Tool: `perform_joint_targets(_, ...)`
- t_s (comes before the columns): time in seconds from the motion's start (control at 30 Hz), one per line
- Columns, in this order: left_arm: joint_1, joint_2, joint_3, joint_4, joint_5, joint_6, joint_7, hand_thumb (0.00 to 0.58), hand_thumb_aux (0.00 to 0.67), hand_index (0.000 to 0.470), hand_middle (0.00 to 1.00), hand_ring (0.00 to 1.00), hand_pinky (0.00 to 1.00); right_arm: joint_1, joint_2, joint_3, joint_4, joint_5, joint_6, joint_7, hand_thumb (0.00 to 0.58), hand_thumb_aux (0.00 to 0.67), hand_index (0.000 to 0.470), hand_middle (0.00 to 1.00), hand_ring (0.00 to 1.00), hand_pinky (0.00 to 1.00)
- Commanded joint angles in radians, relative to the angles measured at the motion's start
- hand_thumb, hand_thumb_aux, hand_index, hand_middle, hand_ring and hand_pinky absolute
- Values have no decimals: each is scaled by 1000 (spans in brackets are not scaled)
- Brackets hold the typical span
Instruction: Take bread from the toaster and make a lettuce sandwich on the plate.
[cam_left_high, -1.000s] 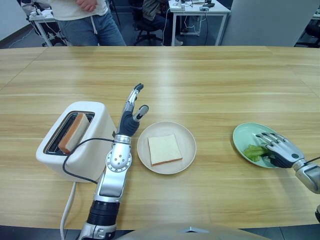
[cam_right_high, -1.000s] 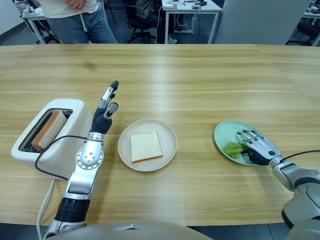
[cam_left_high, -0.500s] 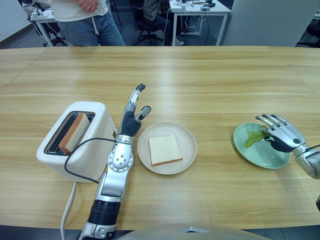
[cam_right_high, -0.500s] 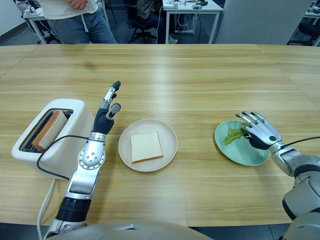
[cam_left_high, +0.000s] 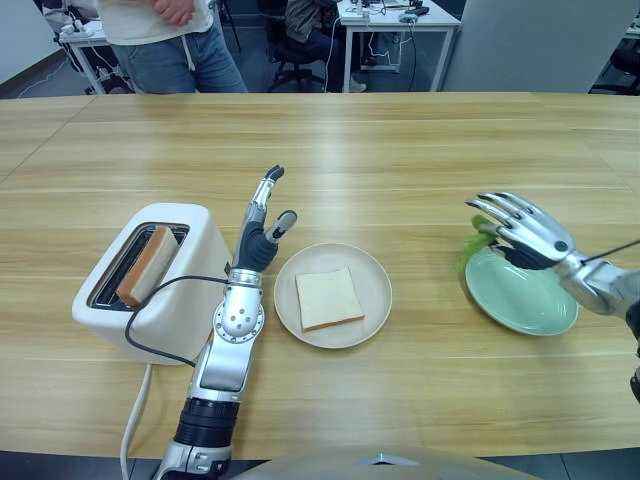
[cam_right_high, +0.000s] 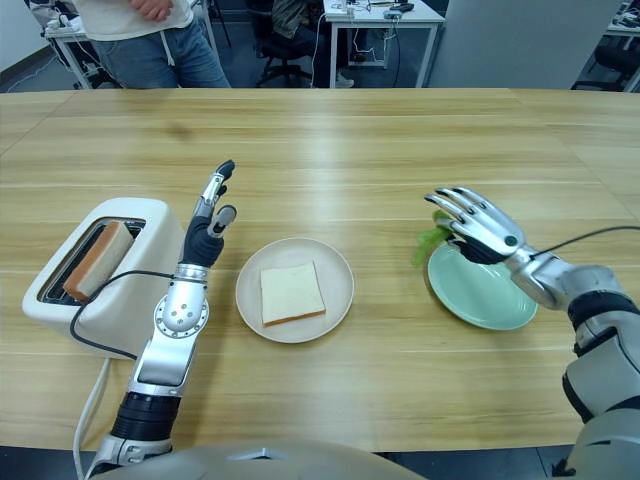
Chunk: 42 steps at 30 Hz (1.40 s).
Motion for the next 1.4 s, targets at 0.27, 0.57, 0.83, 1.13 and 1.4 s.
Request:
perform_joint_targets(0.27, -38, 2, 22, 111, 1, -43, 47, 0, 0, 0, 0, 0, 0, -41, 133, -38, -271, 44, -151, 240, 580, 670, 460, 0, 0, 0)
perform_joint_targets(0.57, -57, 2, 12, 157, 5, -63, 54, 0, 0, 0, 0, 0, 0, -63, 311, 13, -216, -31, -152, 288, 580, 670, 460, 0, 0, 0)
perform_joint_targets(0.83, -60, 4, -2, 187, 15, -74, 55, 0, 0, 0, 0, 0, 0, -114, 429, 65, -105, -87, -115, 237, 580, 670, 460, 0, 0, 0)
perform_joint_targets(1.13, -60, 6, -14, 209, 16, -80, 54, 0, 0, 0, 0, 0, 0, -169, 550, 150, 10, -146, -47, 158, 580, 670, 460, 0, 0, 0)
perform_joint_targets(1.4, -63, 7, -20, 216, 18, -81, 51, 0, 0, 0, 0, 0, 0, -190, 580, 264, 126, -210, -6, 140, 580, 670, 460, 0, 0, 0)
